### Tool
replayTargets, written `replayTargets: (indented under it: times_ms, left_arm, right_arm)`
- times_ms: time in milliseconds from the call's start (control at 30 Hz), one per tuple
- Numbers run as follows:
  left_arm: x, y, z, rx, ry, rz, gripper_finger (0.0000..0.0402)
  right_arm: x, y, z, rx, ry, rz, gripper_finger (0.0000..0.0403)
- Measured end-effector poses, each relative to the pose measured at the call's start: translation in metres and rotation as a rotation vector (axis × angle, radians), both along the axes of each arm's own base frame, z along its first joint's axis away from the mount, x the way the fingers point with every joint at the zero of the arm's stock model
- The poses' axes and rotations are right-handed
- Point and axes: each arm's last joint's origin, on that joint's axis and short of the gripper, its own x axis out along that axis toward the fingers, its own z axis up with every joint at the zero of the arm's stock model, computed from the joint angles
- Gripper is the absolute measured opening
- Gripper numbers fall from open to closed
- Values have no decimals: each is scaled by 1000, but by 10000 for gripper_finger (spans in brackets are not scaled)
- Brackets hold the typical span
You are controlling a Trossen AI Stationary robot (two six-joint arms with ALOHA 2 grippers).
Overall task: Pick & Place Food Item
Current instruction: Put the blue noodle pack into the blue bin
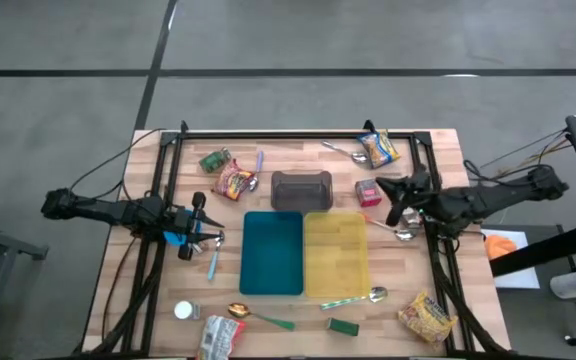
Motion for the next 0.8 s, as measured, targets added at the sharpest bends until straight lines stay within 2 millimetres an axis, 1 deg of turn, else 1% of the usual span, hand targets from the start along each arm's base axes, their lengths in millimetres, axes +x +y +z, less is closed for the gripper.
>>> replayTargets:
  times_ms: [133,200,367,500,567,667,733,800]
  left_arm:
    - [0,0,0,-1,0,0,120]
    - [0,0,0,-2,1,0,120]
    - [0,0,0,-2,1,0,120]
    - [0,0,0,-2,0,0,120]
    - [0,0,0,-2,1,0,120]
    - [0,0,0,-2,1,0,120]
    - [0,0,0,-2,1,0,120]
    - [0,0,0,-2,1,0,120]
  right_arm:
    - [10,3,-11,-19,75,-1,8]
    - [14,4,-12,-20,101,5,8]
    - [20,6,13,-36,158,7,8]
    - [20,5,36,43,257,-39,8]
    - [18,3,45,82,338,-77,8]
    - [16,-1,53,120,453,-159,8]
    - [18,-3,56,150,471,-200,8]
    - [24,-1,57,158,474,-209,8]
